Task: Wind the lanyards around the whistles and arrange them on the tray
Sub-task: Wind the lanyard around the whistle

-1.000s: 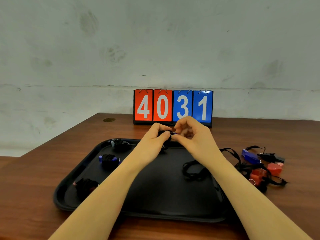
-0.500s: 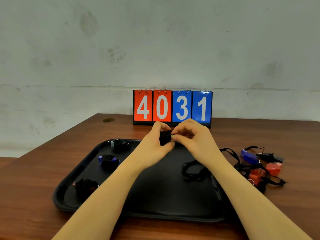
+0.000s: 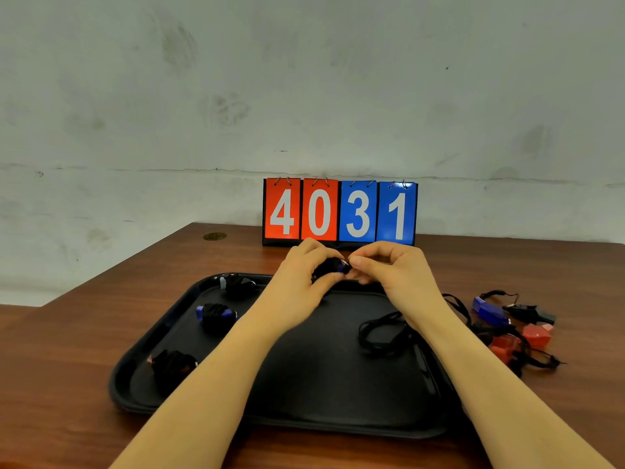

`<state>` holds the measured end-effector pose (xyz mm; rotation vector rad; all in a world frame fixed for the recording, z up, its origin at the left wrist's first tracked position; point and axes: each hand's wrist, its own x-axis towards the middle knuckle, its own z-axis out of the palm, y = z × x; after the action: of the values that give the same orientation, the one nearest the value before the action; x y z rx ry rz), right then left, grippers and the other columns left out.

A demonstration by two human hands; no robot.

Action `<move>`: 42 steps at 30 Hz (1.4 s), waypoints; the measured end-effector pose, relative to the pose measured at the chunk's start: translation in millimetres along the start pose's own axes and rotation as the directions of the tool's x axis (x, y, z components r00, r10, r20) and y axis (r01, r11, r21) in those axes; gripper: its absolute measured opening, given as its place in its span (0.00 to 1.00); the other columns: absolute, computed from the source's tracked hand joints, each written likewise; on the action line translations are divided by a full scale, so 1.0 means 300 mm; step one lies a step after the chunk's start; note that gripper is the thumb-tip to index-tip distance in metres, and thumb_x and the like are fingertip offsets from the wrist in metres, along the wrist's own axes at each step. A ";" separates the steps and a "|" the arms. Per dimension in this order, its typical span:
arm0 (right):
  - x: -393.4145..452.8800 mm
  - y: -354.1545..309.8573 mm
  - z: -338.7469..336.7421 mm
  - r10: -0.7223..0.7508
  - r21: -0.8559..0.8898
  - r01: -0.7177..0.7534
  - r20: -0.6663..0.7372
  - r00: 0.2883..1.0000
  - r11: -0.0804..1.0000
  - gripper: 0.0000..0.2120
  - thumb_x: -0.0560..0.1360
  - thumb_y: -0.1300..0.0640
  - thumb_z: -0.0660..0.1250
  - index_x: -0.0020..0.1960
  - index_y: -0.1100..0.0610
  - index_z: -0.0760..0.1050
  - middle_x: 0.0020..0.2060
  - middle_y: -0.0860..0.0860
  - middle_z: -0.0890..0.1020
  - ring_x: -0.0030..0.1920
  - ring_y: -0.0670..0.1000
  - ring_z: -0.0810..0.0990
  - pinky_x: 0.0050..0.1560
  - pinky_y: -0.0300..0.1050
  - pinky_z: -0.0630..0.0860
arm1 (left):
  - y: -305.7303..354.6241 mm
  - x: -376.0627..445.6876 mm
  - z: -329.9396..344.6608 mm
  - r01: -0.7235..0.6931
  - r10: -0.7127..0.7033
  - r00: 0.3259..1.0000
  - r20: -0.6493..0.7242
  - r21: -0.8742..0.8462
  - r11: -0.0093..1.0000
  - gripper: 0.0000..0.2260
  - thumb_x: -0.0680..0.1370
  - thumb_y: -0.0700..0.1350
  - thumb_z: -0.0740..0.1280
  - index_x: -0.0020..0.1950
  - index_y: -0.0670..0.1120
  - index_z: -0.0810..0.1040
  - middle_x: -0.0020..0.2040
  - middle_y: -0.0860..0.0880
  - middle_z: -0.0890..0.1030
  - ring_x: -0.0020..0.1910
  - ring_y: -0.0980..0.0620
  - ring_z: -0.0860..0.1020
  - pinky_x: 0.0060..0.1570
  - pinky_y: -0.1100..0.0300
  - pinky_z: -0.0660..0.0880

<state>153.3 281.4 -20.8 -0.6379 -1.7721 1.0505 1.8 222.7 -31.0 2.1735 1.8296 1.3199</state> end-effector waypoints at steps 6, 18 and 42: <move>0.003 0.015 0.030 -0.004 -0.179 -0.003 -0.037 0.999 0.984 0.05 0.76 0.61 0.63 0.44 0.53 0.74 0.36 0.51 0.82 0.37 0.45 0.81 0.43 0.37 0.77 | 0.005 -0.002 0.001 0.017 -0.018 0.999 -0.034 -0.015 1.000 0.13 0.76 0.46 0.66 0.60 0.51 0.74 0.54 0.55 0.75 0.53 0.61 0.72 0.48 0.73 0.68; 0.016 -0.006 0.050 -0.014 -0.311 -0.004 -0.055 0.998 0.950 0.03 0.76 0.62 0.63 0.45 0.56 0.73 0.35 0.51 0.81 0.34 0.44 0.81 0.42 0.35 0.77 | 0.046 0.026 -0.062 0.106 -0.106 0.994 -0.003 0.057 0.993 0.10 0.73 0.47 0.71 0.50 0.50 0.72 0.45 0.56 0.74 0.43 0.60 0.72 0.34 0.77 0.68; -0.098 0.050 0.157 0.166 -0.675 -0.003 0.177 0.970 0.738 0.13 0.78 0.63 0.58 0.52 0.53 0.79 0.44 0.49 0.79 0.42 0.49 0.79 0.43 0.40 0.77 | -0.067 -0.166 -0.075 0.322 -0.332 0.933 0.141 0.090 0.942 0.11 0.72 0.43 0.71 0.54 0.48 0.77 0.54 0.50 0.78 0.46 0.57 0.72 0.48 0.66 0.67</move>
<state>122.3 248.2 -56.1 -1.0811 -2.3667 0.5139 -26.0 177.6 -55.5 1.8277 2.0813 1.0078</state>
